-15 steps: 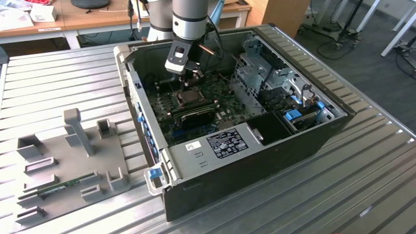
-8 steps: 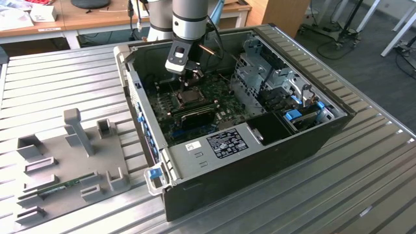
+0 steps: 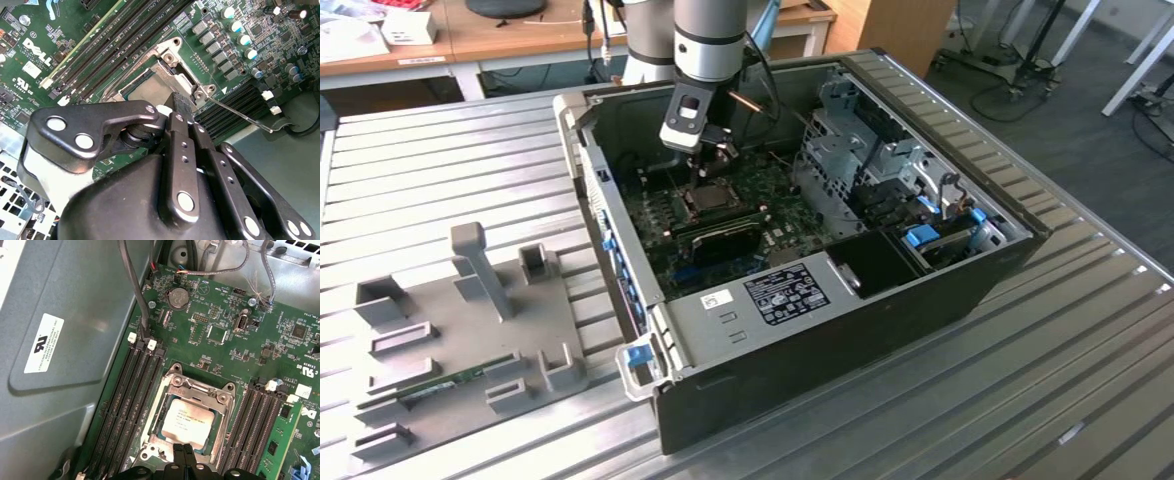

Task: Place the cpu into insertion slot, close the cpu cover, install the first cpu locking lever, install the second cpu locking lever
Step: 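Close the cpu cover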

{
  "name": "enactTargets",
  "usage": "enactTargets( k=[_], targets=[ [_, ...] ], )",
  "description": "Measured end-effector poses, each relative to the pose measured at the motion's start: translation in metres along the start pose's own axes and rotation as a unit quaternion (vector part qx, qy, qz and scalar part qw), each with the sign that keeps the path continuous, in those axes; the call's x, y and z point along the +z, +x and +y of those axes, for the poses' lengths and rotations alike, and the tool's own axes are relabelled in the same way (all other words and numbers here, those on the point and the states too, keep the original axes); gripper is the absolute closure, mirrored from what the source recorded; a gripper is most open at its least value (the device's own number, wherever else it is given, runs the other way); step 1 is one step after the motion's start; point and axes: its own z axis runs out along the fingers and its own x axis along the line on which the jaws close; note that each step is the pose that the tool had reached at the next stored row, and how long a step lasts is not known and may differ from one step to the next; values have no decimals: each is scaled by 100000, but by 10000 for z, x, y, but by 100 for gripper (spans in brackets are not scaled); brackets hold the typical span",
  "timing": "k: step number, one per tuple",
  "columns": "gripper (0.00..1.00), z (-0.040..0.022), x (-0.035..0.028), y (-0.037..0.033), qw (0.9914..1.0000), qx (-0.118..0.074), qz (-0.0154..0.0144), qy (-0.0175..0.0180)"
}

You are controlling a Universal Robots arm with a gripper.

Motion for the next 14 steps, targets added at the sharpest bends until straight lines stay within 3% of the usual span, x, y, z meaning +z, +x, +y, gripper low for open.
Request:
enactTargets(
  k=[14],
  targets=[
    [89, 0, 0, 0, 99990, -1430, 15, 38]
  ],
)
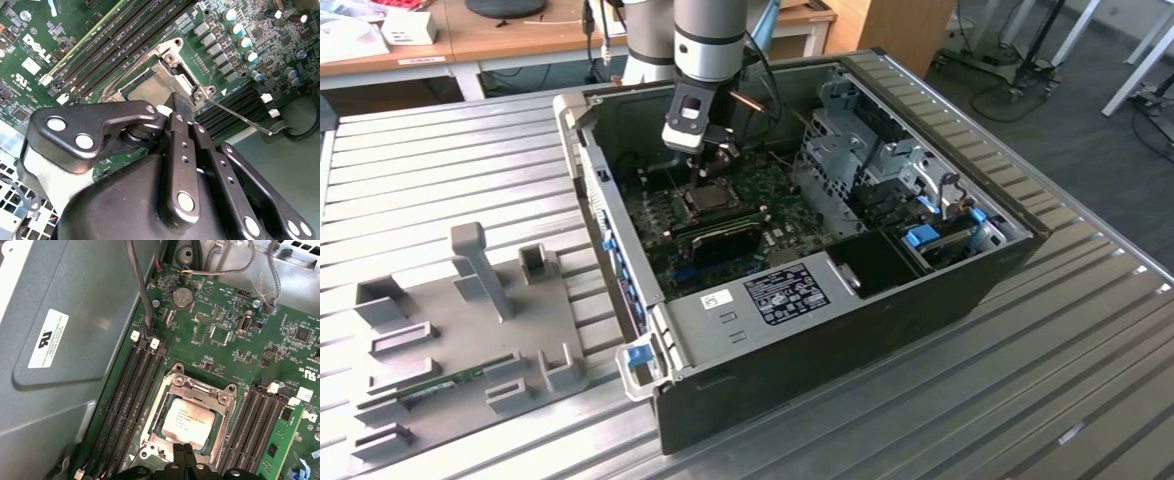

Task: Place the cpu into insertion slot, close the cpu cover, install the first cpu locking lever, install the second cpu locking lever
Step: 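Close the cpu cover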

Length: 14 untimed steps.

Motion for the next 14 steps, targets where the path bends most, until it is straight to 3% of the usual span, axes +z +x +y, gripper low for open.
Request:
enactTargets(
  k=[14],
  targets=[
    [89, 0, 0, 0, 99991, -1338, 25, 29]
  ],
)
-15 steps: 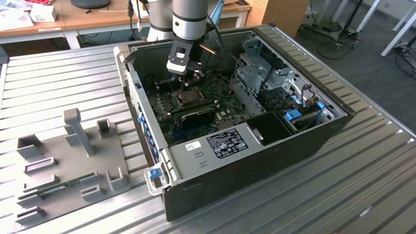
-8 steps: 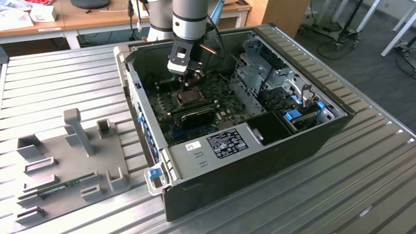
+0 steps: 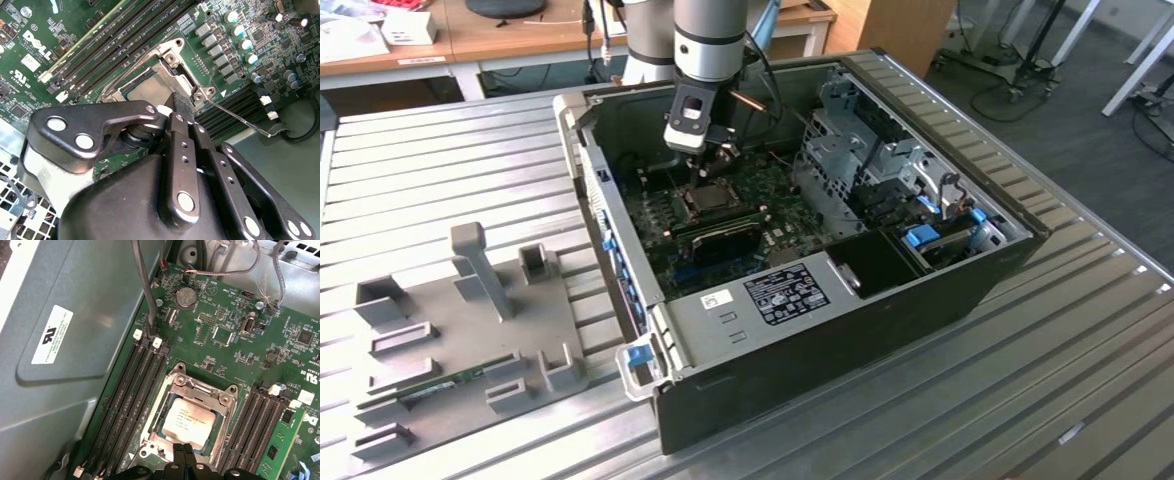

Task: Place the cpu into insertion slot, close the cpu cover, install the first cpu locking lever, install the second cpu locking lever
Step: 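Close the cpu cover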

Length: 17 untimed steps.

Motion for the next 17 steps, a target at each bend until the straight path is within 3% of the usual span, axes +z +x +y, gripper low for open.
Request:
enactTargets(
  k=[17],
  targets=[
    [89, 0, 0, 0, 99998, -641, 7, 16]
  ],
)
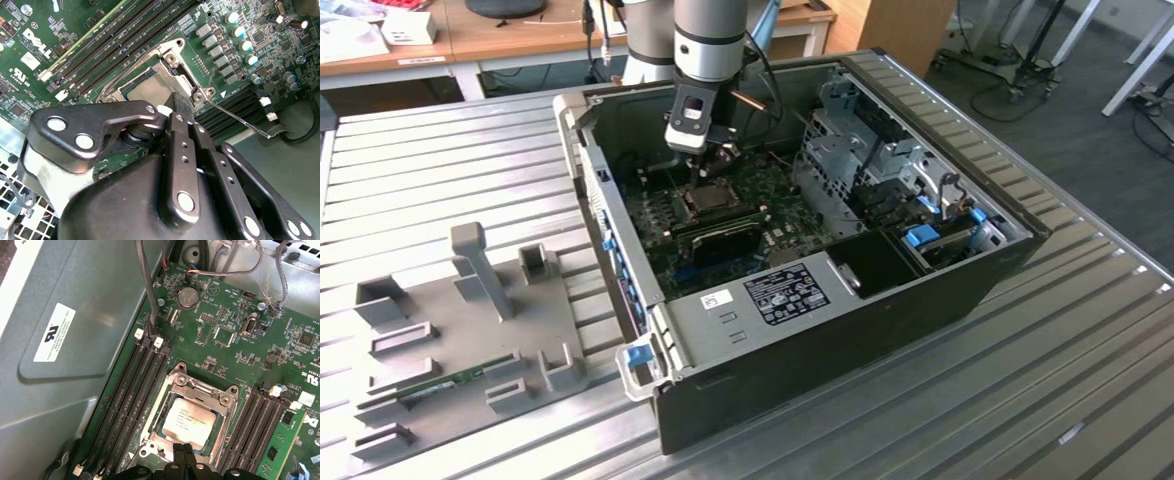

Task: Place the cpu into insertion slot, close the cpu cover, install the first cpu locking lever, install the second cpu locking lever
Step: 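Close the cpu cover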

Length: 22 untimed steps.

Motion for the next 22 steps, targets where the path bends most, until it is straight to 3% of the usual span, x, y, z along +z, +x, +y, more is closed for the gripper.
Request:
enactTargets(
  k=[10, 15, 18, 22],
  targets=[
    [89, 0, 0, 0, 99998, -657, 16, 8],
    [89, 0, 0, 0, 99964, -2669, 79, -51],
    [89, 0, 0, 0, 99891, -4656, 116, -75],
    [89, 0, 0, 0, 99694, -7821, 142, -42]
  ],
)
